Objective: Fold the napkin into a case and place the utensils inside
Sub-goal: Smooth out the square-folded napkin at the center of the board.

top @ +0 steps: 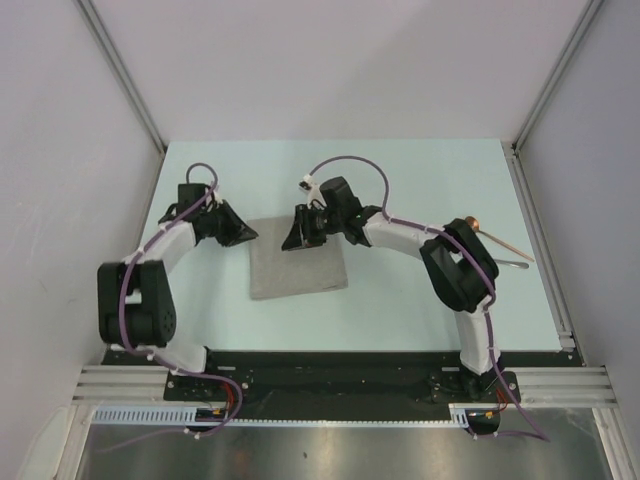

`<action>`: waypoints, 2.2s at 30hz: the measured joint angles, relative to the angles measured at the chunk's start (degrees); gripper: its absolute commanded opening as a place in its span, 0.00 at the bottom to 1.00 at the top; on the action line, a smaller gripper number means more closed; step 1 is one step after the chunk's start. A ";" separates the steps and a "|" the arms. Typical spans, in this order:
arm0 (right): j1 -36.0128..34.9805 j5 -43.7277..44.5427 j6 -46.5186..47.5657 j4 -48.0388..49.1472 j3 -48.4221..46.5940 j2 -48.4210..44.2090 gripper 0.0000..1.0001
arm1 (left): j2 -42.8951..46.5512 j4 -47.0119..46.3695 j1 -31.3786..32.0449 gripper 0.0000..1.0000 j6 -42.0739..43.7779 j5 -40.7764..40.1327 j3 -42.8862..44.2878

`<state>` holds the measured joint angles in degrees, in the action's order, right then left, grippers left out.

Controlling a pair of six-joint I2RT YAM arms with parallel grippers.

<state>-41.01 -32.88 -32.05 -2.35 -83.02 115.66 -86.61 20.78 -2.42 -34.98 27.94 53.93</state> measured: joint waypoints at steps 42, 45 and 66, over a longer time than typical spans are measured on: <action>-11.21 -8.50 -17.92 25.68 -11.52 27.15 0.08 | -29.51 1.29 -3.39 0.00 2.03 1.38 18.99; -11.39 -8.59 -17.75 25.64 -9.55 25.86 0.11 | -29.51 1.31 -3.39 0.00 2.03 1.38 19.02; 9.09 -5.60 2.89 -0.22 -16.41 19.17 0.49 | -8.15 0.63 -1.75 0.40 2.34 -4.94 6.25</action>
<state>-31.92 -38.48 -29.17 -2.57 -99.44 134.82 -94.76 21.41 -4.16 -32.64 23.00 60.18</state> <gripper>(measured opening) 0.495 0.458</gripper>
